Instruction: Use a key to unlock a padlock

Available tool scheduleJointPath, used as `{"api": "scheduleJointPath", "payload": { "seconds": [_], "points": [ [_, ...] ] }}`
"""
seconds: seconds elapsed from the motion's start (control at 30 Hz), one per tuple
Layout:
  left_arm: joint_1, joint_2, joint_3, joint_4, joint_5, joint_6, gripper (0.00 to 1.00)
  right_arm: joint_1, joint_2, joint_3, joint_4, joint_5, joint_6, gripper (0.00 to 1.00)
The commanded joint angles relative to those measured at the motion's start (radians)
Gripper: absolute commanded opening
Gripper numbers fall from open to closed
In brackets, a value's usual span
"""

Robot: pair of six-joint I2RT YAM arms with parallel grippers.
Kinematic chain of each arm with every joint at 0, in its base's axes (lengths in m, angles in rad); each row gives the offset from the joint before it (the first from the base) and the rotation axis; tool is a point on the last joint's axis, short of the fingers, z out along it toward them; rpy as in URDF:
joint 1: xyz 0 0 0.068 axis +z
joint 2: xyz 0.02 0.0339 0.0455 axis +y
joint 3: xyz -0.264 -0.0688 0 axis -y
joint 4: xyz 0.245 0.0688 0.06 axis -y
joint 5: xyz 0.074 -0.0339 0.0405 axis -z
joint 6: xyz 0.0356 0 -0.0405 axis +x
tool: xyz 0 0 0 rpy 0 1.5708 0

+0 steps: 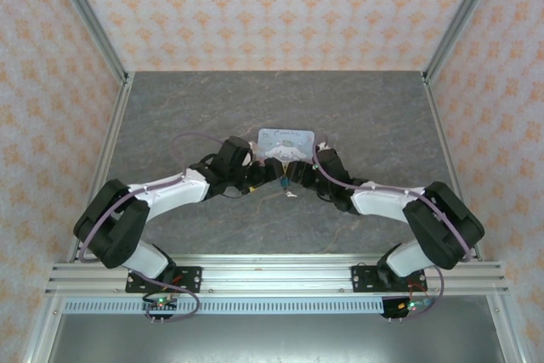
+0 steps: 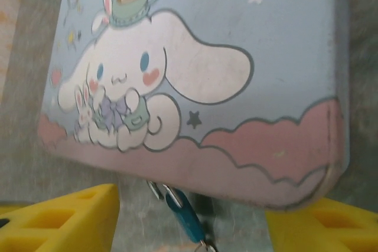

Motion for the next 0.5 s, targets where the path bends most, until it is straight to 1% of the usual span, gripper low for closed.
{"api": "scheduleJointPath", "payload": {
  "seconds": [0.0,0.1,0.17,0.3,0.47],
  "points": [
    [0.006,-0.023,0.002,-0.057,-0.03,0.023,0.94,-0.047,0.04,0.089,-0.017,-0.031,-0.012,0.65],
    [0.008,-0.027,0.008,-0.069,-0.045,0.023,0.95,-0.062,0.055,0.125,-0.03,-0.083,-0.014,0.64],
    [0.009,-0.031,0.011,-0.081,-0.058,0.025,0.95,-0.062,0.047,0.114,-0.02,-0.104,0.001,0.64],
    [0.011,-0.033,0.007,-0.092,-0.079,0.028,0.96,-0.062,0.013,0.032,0.04,-0.113,0.042,0.64],
    [0.018,-0.035,0.011,-0.113,-0.103,0.035,0.97,-0.062,-0.027,-0.052,0.048,-0.097,0.04,0.61]
  ]
}}
